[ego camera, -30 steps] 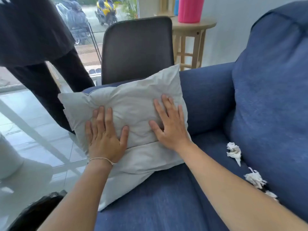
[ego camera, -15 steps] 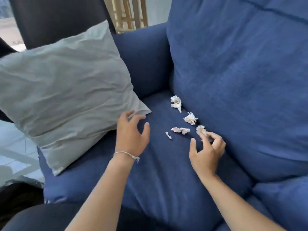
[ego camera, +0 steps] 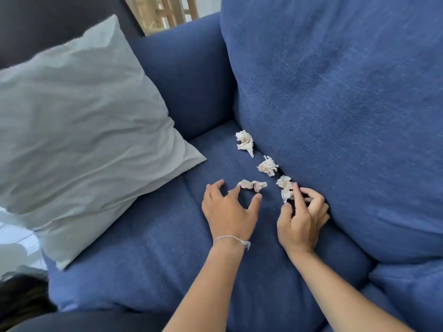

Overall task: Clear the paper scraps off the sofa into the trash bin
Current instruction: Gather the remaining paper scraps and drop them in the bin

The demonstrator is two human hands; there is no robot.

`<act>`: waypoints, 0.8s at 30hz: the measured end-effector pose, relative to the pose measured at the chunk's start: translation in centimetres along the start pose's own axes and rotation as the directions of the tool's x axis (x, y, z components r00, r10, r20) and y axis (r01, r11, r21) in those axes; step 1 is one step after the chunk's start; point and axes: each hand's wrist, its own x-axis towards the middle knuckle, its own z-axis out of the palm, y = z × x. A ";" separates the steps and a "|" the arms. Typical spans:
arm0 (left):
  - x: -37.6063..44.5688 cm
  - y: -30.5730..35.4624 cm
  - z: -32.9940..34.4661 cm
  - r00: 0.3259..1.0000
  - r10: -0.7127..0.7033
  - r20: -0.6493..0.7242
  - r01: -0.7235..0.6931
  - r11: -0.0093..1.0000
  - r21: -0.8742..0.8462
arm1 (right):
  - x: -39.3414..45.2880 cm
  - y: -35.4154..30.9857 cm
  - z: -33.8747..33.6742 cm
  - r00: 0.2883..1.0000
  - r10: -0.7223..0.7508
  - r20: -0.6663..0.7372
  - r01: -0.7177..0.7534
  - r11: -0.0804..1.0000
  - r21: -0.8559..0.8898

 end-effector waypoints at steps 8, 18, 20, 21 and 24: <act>0.9 2.6 1.8 0.993 -0.096 0.062 0.094 0.995 0.045 | 0.1 0.0 1.4 0.997 0.074 0.027 -0.072 0.995 -0.071; 2.7 1.4 1.7 0.991 0.093 0.092 -0.098 0.994 0.055 | 1.0 -0.8 1.8 0.986 0.102 0.133 -0.083 0.986 -0.141; 3.5 1.1 1.8 0.980 0.138 0.145 -0.154 0.982 0.106 | 1.2 -0.8 1.9 0.987 0.084 0.134 -0.066 0.988 -0.138; 3.7 1.1 1.8 0.975 0.143 0.170 -0.165 0.979 0.121 | 1.1 -0.7 1.9 0.990 0.069 0.126 -0.053 0.990 -0.132; 4.0 1.1 1.8 0.968 0.126 0.215 -0.147 0.986 0.084 | 0.9 -0.4 2.1 0.995 0.028 0.092 -0.018 0.994 -0.111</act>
